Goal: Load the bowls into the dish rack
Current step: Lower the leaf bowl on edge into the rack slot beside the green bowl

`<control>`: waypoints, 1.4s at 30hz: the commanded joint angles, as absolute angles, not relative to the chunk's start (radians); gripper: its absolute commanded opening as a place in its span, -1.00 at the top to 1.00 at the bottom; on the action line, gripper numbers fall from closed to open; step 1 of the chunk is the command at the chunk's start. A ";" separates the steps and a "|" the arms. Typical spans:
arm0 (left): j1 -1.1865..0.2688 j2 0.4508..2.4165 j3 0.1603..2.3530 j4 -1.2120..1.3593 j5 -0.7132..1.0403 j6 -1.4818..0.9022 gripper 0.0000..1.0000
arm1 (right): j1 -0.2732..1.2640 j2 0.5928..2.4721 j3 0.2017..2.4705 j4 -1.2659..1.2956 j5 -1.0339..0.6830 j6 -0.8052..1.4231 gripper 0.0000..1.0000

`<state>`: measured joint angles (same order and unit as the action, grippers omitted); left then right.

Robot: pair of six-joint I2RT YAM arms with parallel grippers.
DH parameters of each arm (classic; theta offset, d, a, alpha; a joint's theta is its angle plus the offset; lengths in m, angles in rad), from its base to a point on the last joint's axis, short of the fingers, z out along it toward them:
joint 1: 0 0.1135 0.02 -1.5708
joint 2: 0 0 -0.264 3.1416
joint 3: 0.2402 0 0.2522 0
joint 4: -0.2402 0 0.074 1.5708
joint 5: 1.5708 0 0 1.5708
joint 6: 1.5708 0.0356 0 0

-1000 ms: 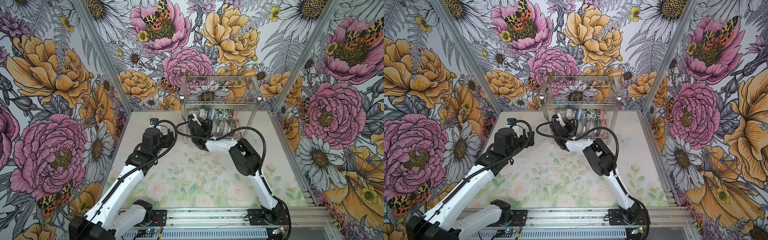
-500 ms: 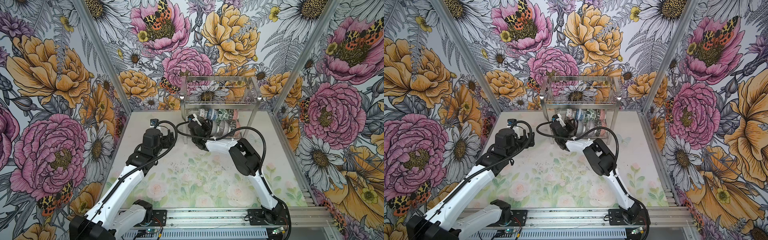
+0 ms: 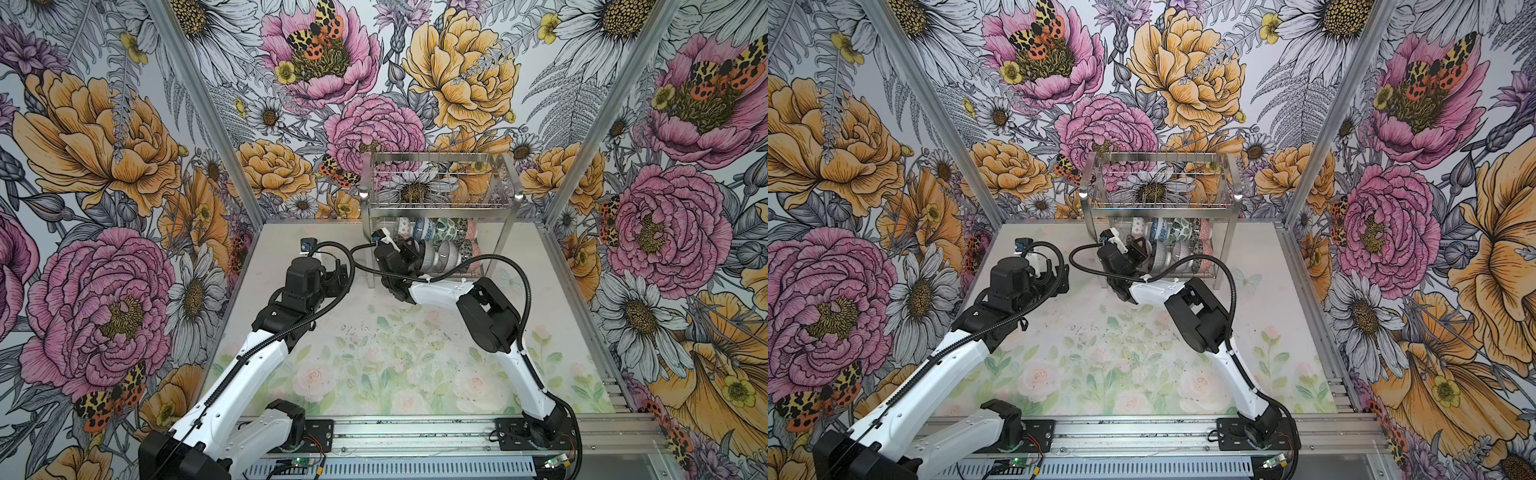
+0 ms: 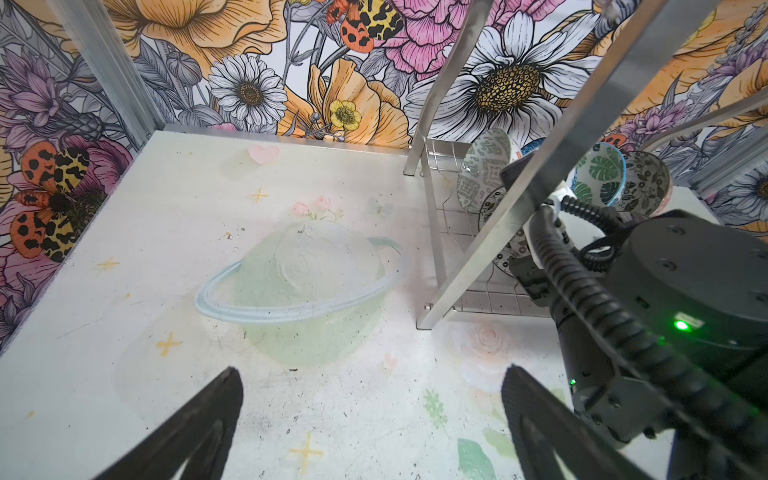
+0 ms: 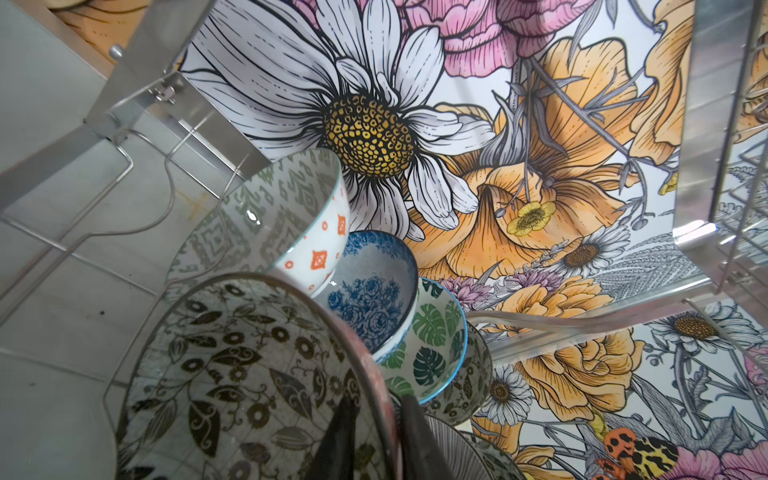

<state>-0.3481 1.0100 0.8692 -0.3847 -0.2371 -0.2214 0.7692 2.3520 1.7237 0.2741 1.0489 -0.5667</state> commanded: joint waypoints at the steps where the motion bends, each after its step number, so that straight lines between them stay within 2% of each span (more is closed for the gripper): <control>1: -0.337 0.995 0.854 -0.358 -0.219 -0.233 -0.97 | 0.787 2.336 1.743 0.288 0.999 -0.594 0.57; 7: -0.336 0.994 0.853 -0.357 -0.219 -0.233 -0.97 | 0.788 2.326 1.740 0.273 0.987 -0.577 0.51; 15: -0.334 0.997 0.854 -0.352 -0.216 -0.234 -0.97 | 0.786 2.254 1.706 0.208 0.935 -0.477 0.17; 20: -0.334 0.997 0.856 -0.351 -0.216 -0.236 -0.97 | 0.781 2.221 1.683 0.198 0.909 -0.443 0.02; 26: -0.334 0.995 0.856 -0.351 -0.216 -0.236 -0.97 | 0.773 2.210 1.676 0.165 0.874 -0.390 -0.02; 29: -0.334 0.996 0.857 -0.353 -0.216 -0.236 -0.97 | 0.772 2.199 1.670 0.153 0.854 -0.368 -0.13; 32: -0.334 0.997 0.859 -0.353 -0.216 -0.236 -0.97 | 0.769 2.172 1.647 0.151 0.822 -0.345 -0.43; 34: -0.334 0.998 0.861 -0.353 -0.216 -0.237 -0.97 | 0.767 2.146 1.626 0.150 0.805 -0.326 -0.55; 42: -0.332 1.001 0.855 -0.347 -0.216 -0.238 -0.97 | 0.743 2.001 1.492 0.164 0.721 -0.234 -0.73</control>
<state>-0.3424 1.0100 0.8692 -0.3767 -0.2344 -0.2291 0.7567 2.0850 1.5215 0.1474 0.7658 -0.2958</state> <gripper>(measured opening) 0.986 0.859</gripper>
